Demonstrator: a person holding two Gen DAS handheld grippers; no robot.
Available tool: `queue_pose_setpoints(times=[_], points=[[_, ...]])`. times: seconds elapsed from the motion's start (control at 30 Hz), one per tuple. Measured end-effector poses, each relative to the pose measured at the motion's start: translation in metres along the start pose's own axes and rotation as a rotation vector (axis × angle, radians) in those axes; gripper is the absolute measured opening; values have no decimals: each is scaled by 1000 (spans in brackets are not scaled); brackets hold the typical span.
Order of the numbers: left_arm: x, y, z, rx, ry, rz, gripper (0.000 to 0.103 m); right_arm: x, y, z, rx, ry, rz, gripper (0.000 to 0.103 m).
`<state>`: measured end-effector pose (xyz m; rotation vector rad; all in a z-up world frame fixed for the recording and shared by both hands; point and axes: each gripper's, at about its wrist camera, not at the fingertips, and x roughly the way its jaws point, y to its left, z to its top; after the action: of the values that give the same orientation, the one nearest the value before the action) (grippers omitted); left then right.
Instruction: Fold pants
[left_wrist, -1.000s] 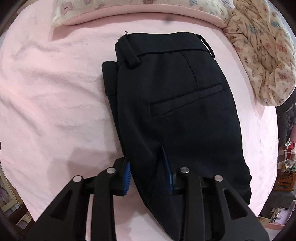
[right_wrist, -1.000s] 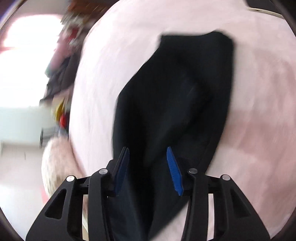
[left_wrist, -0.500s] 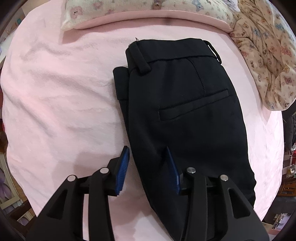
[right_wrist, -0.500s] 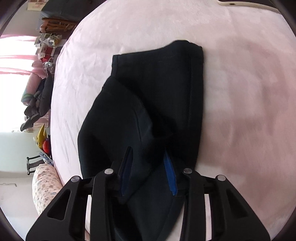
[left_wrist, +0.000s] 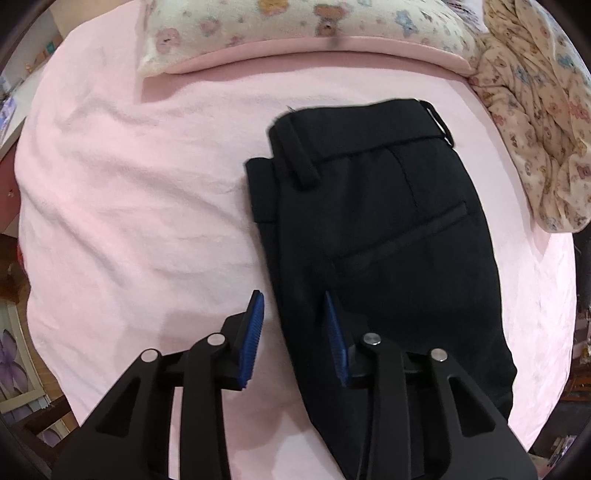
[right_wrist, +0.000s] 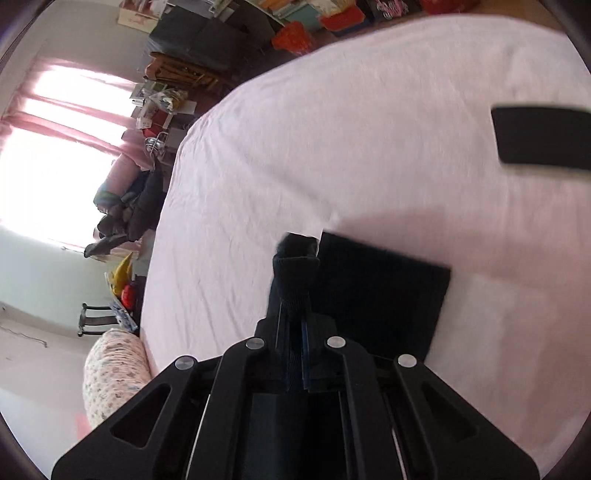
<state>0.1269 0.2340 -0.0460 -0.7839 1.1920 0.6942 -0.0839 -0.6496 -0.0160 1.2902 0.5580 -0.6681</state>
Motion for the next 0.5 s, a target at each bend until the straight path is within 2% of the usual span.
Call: queue_pose_setpoints(times=[0.17,0.27,0.37,0.4,0.47,0.5], points=[[3,0,-3,-3,1,28,34,28,-47,-8,105,69,-162,5],[5,-6,-3,3,0,42,34,29,-52,-11,104,68,-162,5],[6,-15,-3,51,-6,48,26,25,-41,-12,48,48,-115,5],[7,-17,-3,73,-9,57,26,27,-37,-13,1,49,-141,5],[8,-17,-3,85,-9,69,31,36,-37,-11,-72,97,-248,5],[7,-15,-3,76,-6,80,44,38,-41,-11,-77,133,-279,6]])
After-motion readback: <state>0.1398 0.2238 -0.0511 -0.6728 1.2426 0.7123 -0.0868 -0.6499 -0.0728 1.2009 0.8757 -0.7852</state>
